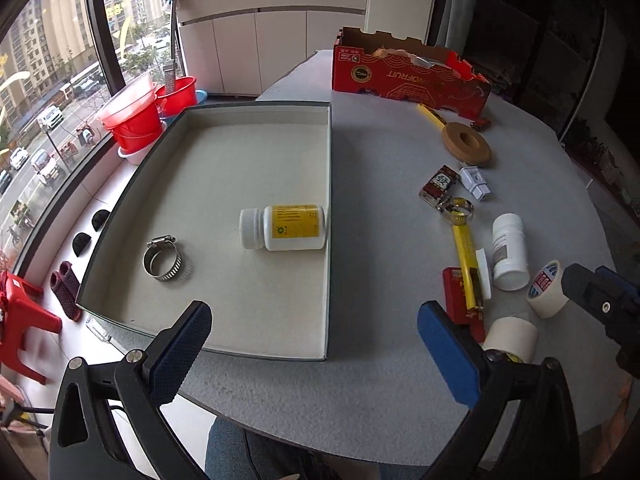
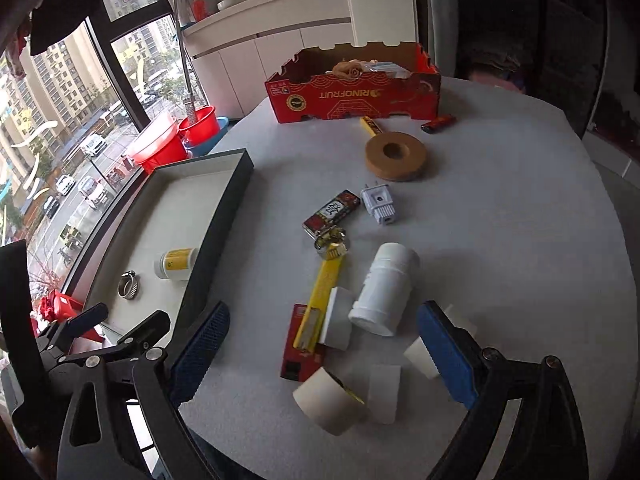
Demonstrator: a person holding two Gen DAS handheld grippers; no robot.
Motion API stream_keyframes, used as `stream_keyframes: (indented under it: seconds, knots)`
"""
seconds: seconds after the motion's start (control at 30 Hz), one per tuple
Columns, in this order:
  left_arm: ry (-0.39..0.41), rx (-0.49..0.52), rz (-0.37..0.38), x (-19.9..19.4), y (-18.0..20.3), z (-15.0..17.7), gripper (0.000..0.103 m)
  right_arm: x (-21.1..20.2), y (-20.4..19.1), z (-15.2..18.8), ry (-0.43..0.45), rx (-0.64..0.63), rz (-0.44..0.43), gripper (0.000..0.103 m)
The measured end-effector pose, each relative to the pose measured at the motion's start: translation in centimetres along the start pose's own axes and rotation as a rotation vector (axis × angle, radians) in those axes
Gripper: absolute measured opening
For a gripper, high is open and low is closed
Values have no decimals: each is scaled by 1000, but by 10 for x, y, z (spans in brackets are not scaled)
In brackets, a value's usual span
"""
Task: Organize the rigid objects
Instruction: 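Grasp the red card box with the left gripper while the right gripper grasps the white tape roll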
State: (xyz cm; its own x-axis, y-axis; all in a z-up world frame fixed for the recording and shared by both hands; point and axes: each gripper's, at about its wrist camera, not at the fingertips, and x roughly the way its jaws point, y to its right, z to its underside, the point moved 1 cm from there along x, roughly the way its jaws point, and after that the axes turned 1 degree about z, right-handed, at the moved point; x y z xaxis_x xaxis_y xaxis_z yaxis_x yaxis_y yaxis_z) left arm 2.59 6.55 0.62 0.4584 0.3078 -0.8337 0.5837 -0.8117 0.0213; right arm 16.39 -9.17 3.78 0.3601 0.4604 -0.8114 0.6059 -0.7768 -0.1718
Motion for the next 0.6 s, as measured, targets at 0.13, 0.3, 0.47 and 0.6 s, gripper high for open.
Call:
stream_keyframes:
  seconds: [0.13,0.3,0.47,0.6]
  knots:
    - [3,71,18,9,45,14,103,-12,51,30,-18,87,33,95]
    - [13,90,27,25,65,15,103,-20,82,58,-41,130,31,95]
    - [-23,100,103,41,74,5,103,-15,93,68,-64,155,11,95]
    - [-105,93,139,65,79,-4,103,-12,95,71,-72,171,-10,96]
